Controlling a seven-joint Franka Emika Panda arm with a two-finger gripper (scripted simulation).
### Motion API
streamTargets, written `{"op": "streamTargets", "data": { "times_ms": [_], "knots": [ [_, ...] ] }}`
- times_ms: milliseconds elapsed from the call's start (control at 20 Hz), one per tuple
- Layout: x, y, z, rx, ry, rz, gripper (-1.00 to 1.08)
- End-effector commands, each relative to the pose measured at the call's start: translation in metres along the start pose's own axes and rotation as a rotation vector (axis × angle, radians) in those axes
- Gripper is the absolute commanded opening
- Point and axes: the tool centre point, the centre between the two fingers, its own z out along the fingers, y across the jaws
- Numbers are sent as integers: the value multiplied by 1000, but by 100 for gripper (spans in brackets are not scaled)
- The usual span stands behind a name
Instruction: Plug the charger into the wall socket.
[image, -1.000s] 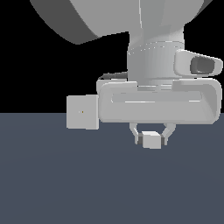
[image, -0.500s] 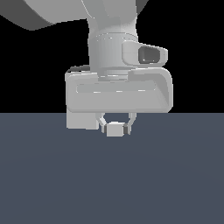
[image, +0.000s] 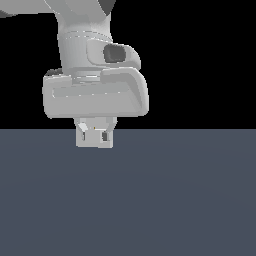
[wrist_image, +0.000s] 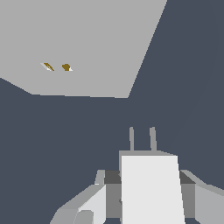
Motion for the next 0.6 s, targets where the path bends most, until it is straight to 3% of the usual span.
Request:
{"op": "streamTargets", "data": {
  "times_ms": [0,550],
  "knots": [
    [1,-15,-4,-3,0,11,-100],
    [5,-55,-14,-9,-2,35,-100]
  ]
}}
